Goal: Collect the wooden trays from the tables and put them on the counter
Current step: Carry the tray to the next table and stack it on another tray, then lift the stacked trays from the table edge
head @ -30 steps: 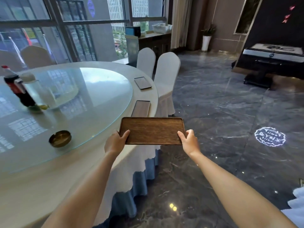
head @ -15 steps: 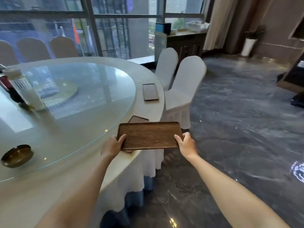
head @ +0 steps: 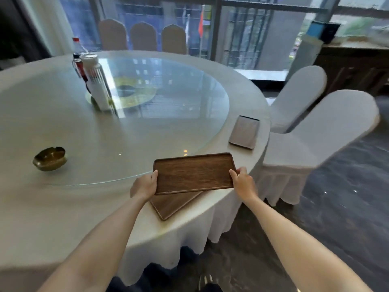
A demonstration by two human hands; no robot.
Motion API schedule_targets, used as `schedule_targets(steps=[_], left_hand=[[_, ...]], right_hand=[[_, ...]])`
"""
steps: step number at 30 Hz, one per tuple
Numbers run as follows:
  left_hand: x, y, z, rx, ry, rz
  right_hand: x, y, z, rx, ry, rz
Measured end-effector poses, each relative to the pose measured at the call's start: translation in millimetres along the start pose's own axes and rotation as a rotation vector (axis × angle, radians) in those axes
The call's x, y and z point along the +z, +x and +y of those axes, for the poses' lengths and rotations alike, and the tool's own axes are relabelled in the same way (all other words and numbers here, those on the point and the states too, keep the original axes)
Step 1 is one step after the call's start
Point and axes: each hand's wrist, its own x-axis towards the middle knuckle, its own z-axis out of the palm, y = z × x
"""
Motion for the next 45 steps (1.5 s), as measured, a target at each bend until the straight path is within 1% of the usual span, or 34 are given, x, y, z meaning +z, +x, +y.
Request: schedule_targets(steps=[4,7,10,14,19,24,30,35,39,45], left_hand=[[17,18,-5,-0.136,-0.012,0.026],[27,17,-13,-0.252,0.001,0.047],[39,9,-19,-0.329,0.04,0.036],[55,-5,-29,-0.358,0.098,-0.012],[72,-20,-32,-0.359,0.108,-0.036],[76,-24,-30,-0.372,0.124,-0.021],[82,-33,-30,-0.42,0.125,-0.004],[86,-34,-30,-0.44,0.091,-0.003],[86,-35,-28,-0.446,0.108,-0.006],[80,-33,-27,-0.459,0.128,-0.051]], right_hand=[[15,53,-7,-0.071,-0.132,-0.117],[27,82,-15,-0.146,-0.217,-0.215],[40,101,-18,-0.22,-0.327,-0.282],[54,115,-11,-0.289,-0.452,-0.37],[63,121,9,-0.393,-0.634,-0.456],[67,127,13,-0.407,-0.652,-0.517],[69,130,11,-0.482,-0.717,-0.505],[70,132,14,-0.511,-0.72,-0.504],[68,133,15,-0.531,-0.714,-0.527],[65,140,14,-0.56,-0.682,-0.555]])
